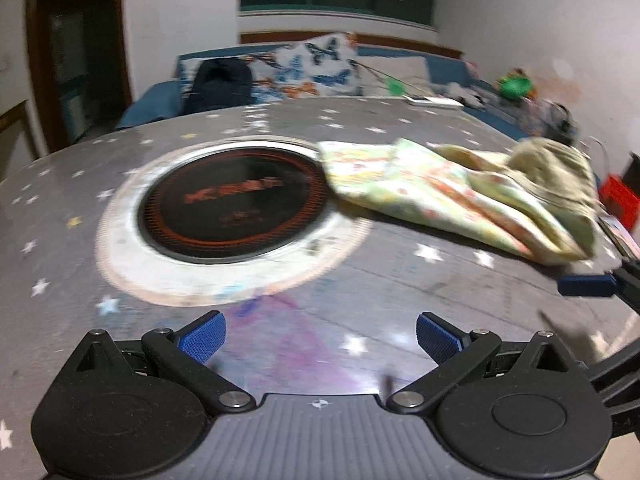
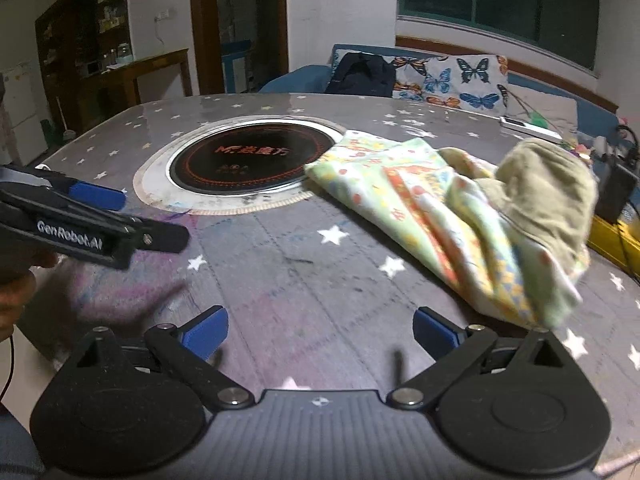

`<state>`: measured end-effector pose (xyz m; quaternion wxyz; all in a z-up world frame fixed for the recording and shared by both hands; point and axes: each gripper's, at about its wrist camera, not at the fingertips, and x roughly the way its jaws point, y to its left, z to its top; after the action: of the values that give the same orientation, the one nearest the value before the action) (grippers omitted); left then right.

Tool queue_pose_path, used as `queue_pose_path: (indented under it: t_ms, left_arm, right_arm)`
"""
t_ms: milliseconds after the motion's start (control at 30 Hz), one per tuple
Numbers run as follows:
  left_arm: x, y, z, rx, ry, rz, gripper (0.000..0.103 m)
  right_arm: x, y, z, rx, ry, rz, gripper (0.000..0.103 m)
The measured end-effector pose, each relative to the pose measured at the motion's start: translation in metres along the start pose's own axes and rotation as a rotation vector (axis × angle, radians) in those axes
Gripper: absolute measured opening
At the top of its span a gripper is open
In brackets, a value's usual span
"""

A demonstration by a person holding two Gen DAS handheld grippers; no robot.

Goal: Fold clothes
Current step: 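Move both grippers toward the crumpled striped shirt on the table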

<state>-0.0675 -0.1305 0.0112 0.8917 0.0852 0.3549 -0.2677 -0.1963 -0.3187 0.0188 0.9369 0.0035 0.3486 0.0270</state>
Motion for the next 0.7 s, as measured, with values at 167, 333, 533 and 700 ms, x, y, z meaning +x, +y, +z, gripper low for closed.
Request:
queue_pose_path:
  t_ms: [167, 333, 533, 700]
  left_arm:
    - [-0.001, -0.022, 0.003, 0.035, 0.004, -0.050, 0.103]
    - [-0.003, -0.037, 0.006, 0.071, 0.006, -0.085, 0.103]
    - [0.000, -0.047, 0.017, 0.096, -0.010, -0.090, 0.103]
    - [0.005, -0.048, 0.030, 0.090, -0.019, -0.082, 0.103]
  right_arm:
    - [-0.015, -0.009, -0.004, 0.036, -0.020, -0.028, 0.100]
    - [-0.025, -0.016, -0.008, 0.046, -0.036, -0.066, 0.098]
    - [-0.030, -0.028, -0.007, 0.068, -0.051, -0.091, 0.095]
    - [-0.034, -0.039, -0.002, 0.088, -0.080, -0.115, 0.092]
